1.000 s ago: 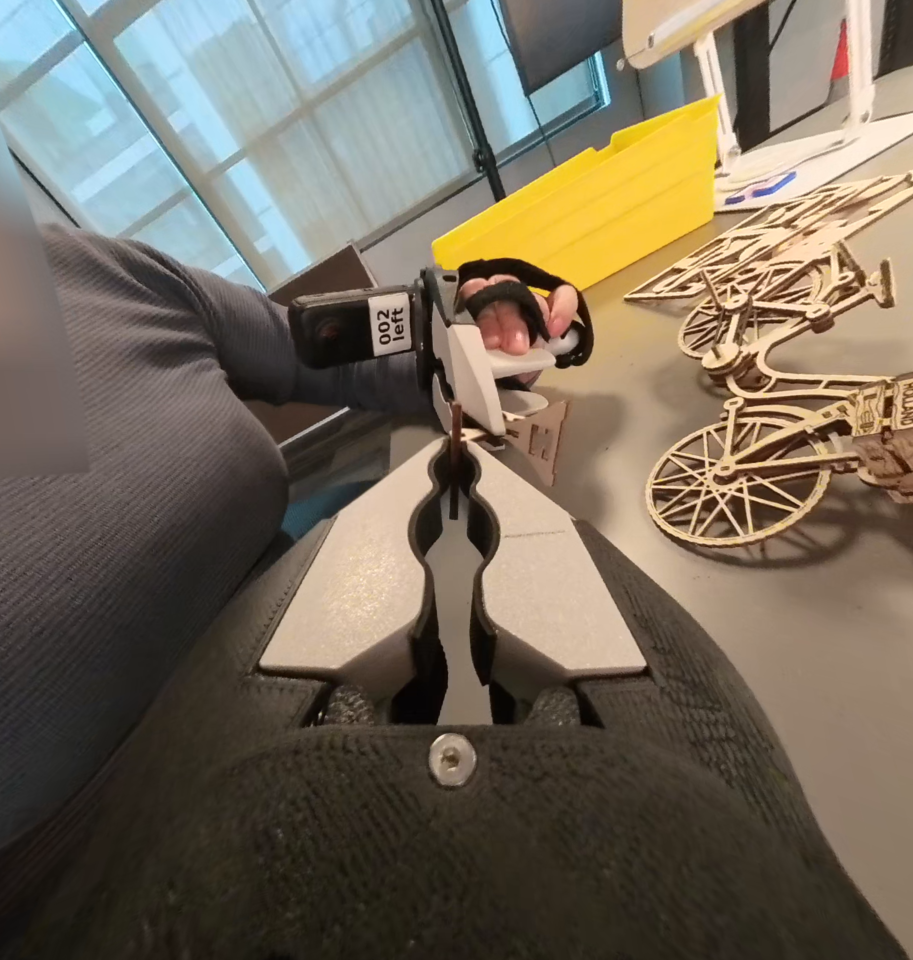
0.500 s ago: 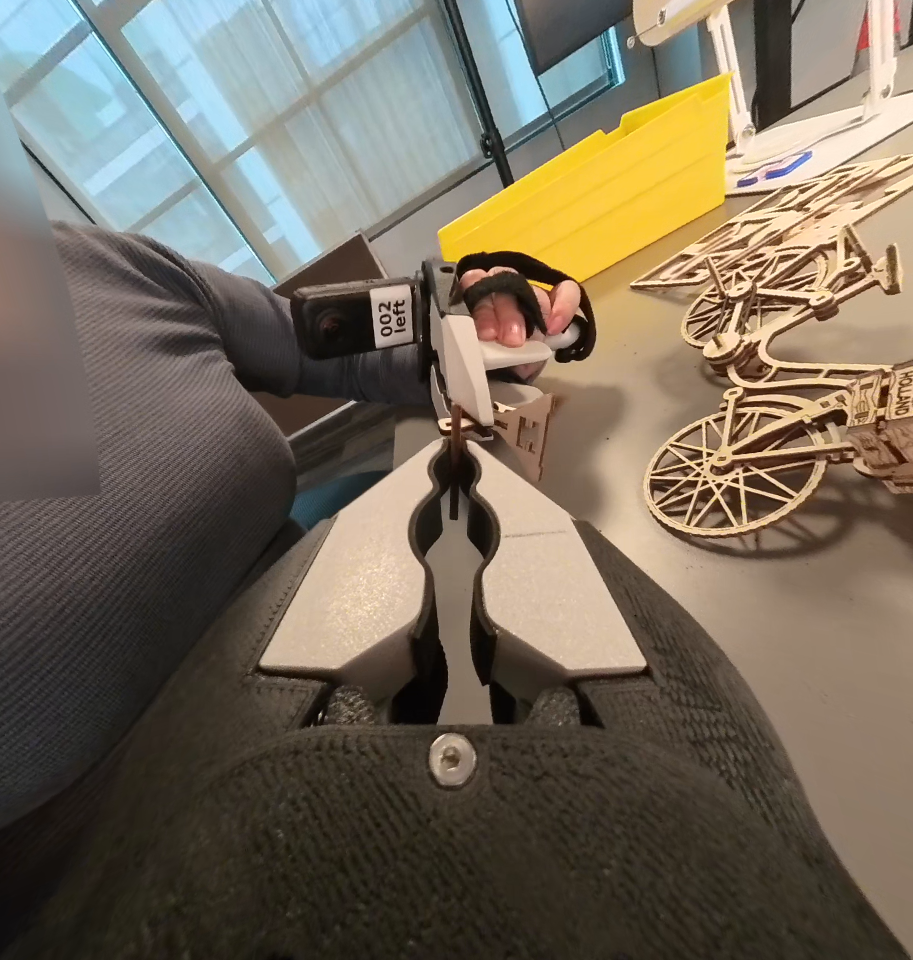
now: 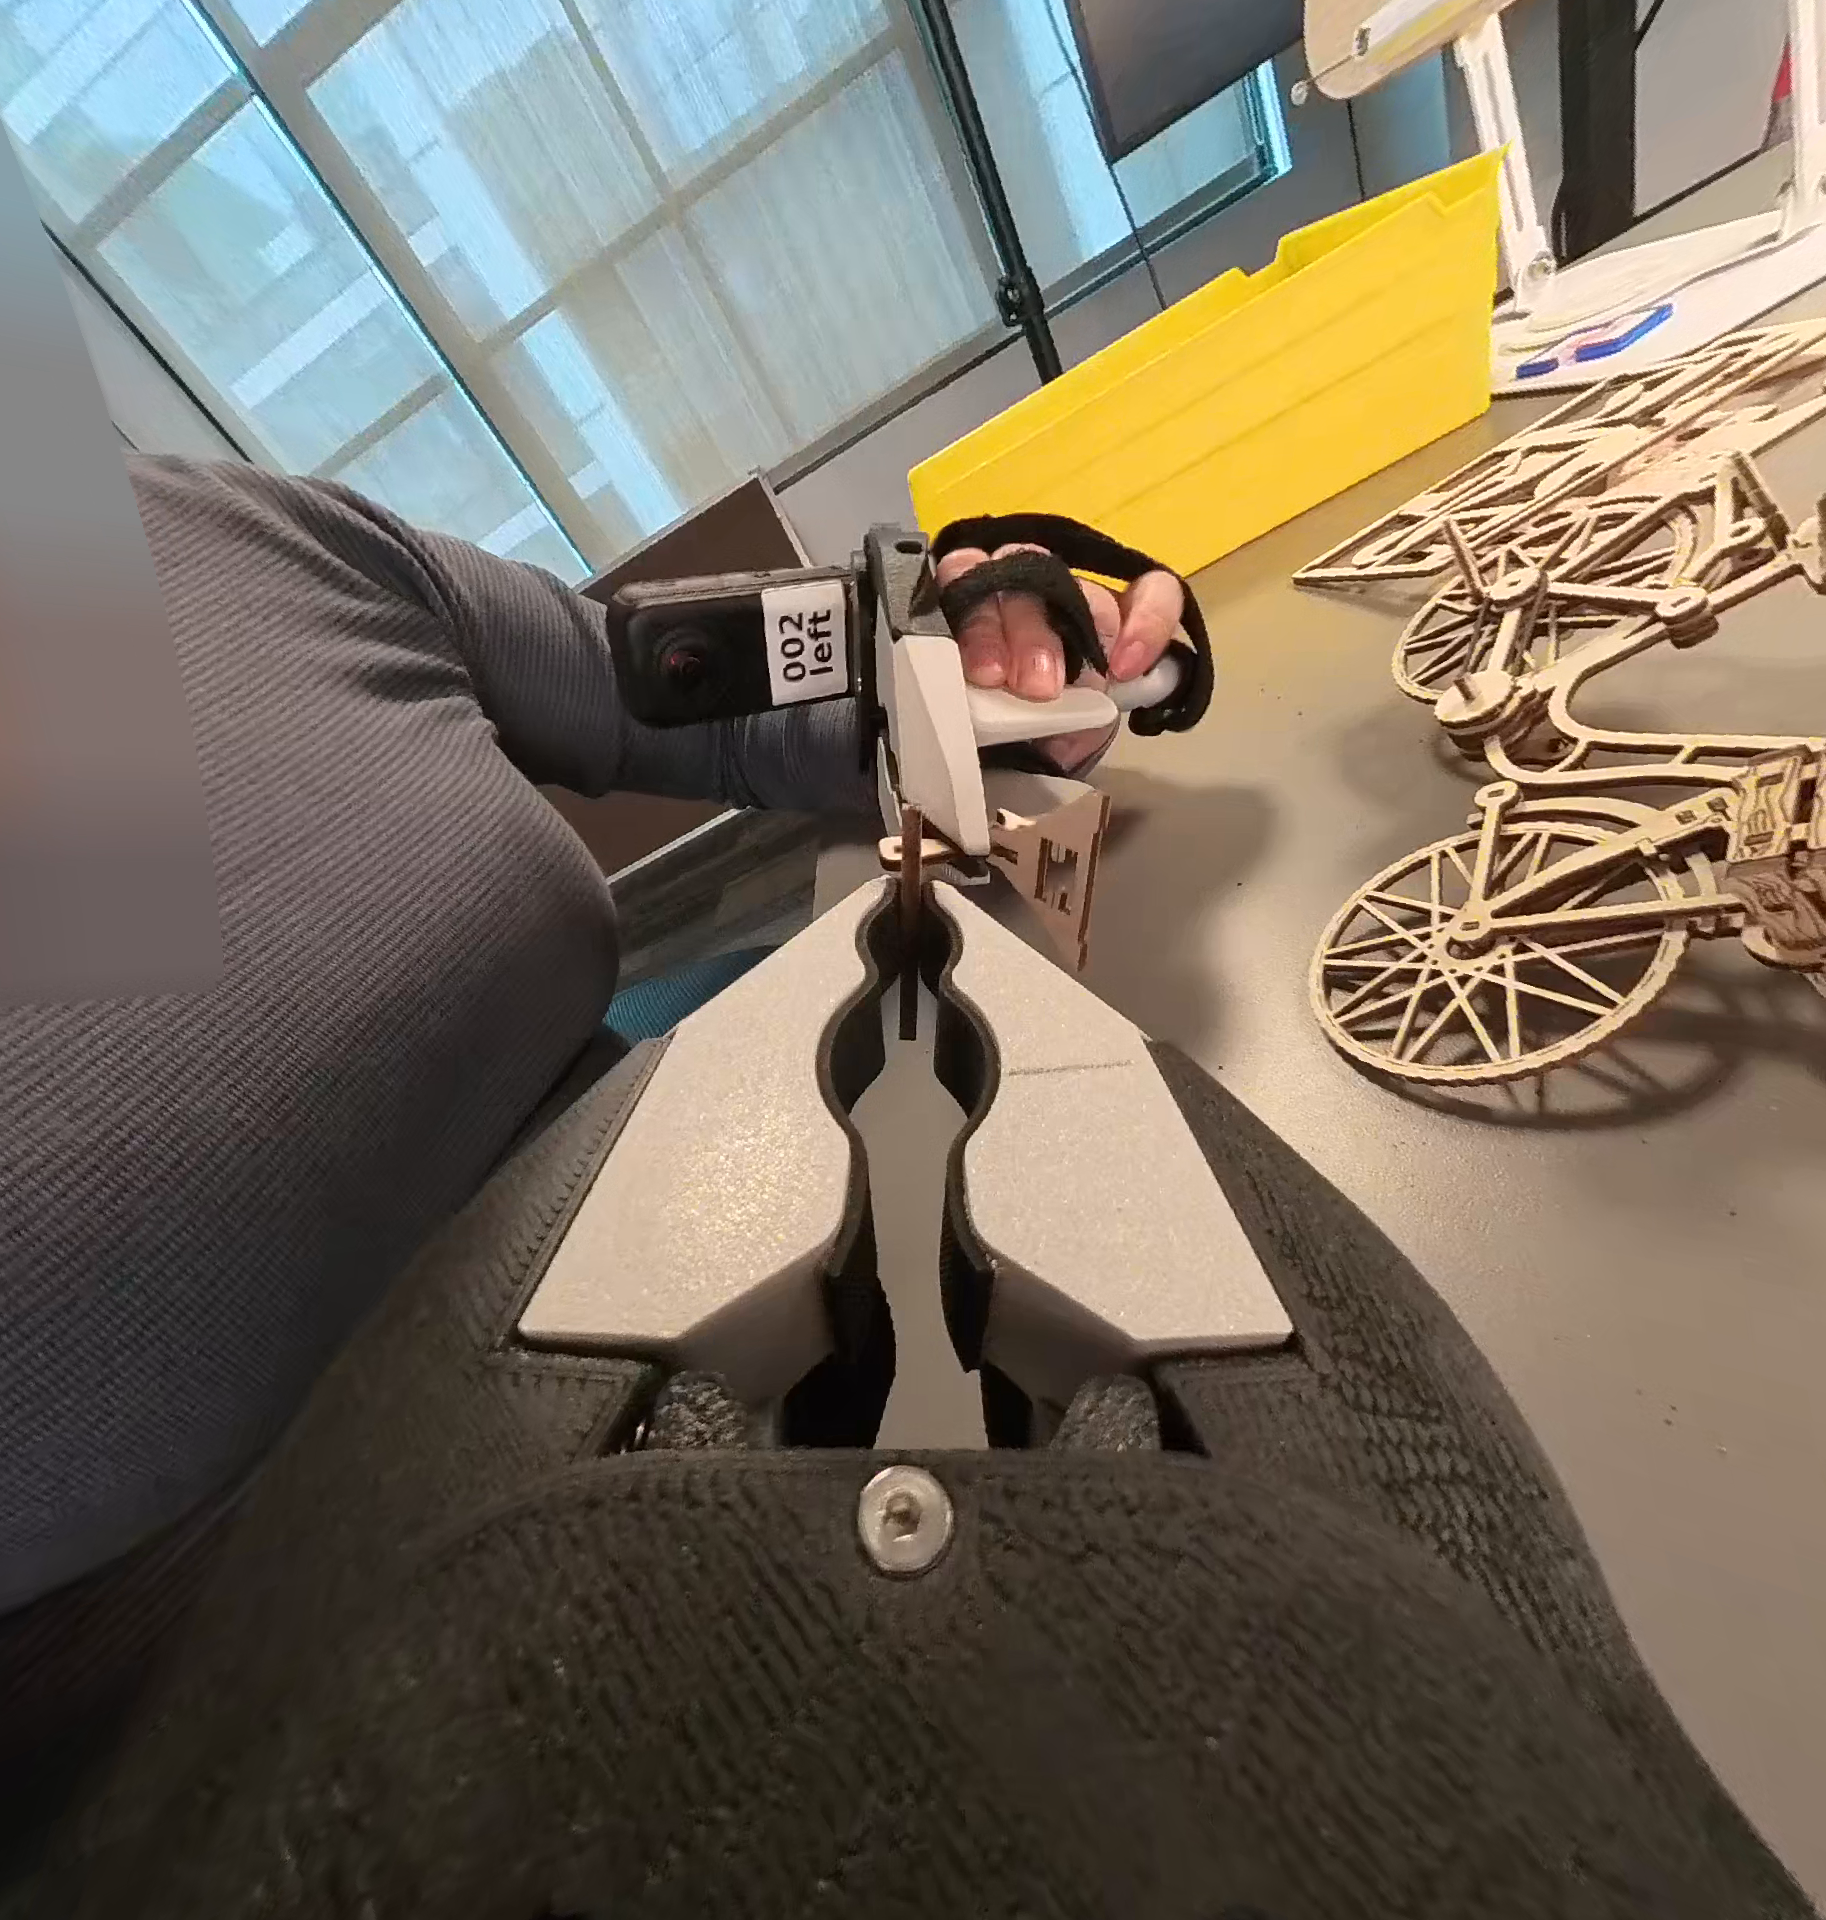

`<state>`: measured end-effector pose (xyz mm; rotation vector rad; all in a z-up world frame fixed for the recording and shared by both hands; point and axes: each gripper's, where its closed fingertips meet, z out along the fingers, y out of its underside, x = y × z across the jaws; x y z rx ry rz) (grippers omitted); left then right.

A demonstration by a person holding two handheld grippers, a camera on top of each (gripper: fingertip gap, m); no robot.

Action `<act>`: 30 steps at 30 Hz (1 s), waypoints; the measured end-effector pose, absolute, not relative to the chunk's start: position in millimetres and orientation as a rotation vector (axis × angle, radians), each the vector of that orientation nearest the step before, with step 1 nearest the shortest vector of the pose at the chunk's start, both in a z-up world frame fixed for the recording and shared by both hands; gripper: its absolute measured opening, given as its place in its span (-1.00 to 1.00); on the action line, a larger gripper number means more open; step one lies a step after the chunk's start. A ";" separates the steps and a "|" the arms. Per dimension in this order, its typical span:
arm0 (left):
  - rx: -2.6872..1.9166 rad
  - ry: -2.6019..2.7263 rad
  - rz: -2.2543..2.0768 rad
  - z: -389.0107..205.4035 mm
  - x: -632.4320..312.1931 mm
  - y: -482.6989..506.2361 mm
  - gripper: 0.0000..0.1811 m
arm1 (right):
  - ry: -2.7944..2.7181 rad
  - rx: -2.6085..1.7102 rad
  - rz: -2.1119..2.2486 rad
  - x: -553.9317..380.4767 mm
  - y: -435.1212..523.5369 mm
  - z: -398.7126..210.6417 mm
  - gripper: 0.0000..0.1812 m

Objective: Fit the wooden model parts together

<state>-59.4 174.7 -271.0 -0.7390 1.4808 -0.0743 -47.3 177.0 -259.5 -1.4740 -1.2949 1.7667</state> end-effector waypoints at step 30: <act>-0.928 1.491 -0.040 -287.3 -57.5 198.6 -1.00 | -1.206 -1.584 1.636 -51.7 188.1 -267.9 -1.00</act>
